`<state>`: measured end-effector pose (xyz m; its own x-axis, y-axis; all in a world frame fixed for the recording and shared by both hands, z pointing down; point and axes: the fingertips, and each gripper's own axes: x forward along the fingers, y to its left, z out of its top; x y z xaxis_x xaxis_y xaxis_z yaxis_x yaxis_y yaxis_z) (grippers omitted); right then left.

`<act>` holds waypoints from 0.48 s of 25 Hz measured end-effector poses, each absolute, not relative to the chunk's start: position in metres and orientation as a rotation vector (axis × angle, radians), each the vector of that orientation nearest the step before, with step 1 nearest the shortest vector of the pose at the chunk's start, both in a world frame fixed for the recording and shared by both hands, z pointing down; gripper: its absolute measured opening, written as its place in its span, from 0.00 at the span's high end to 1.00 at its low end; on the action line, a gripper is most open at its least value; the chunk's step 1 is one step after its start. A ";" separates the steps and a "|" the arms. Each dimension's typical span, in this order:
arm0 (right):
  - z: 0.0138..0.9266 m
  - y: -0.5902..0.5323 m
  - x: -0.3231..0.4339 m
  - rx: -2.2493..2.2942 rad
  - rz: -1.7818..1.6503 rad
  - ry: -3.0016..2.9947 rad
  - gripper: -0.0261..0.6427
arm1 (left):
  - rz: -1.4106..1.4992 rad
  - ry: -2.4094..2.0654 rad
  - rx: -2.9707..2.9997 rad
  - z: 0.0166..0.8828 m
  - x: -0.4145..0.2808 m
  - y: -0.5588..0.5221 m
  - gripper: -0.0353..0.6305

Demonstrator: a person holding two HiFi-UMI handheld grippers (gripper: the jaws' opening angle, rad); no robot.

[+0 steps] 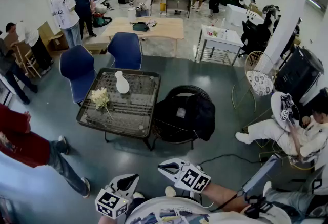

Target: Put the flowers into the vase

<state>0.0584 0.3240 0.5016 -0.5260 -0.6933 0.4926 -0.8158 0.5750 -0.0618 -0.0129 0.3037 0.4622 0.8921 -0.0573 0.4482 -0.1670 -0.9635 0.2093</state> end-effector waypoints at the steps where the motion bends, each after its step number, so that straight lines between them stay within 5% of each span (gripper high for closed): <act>1: 0.506 0.319 0.062 1.206 0.390 -2.401 0.94 | 0.649 -0.188 2.814 0.465 -0.010 0.300 0.93; 12: 0.525 0.244 0.073 1.179 0.394 -2.406 0.94 | 0.574 -0.226 2.753 0.477 -0.006 0.238 0.93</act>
<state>0.0725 0.2437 0.5247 -0.5459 -0.6768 0.4940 -0.7991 0.5978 -0.0640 -0.0056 0.2376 0.4767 0.9070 -0.0882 0.4119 -0.2163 -0.9366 0.2758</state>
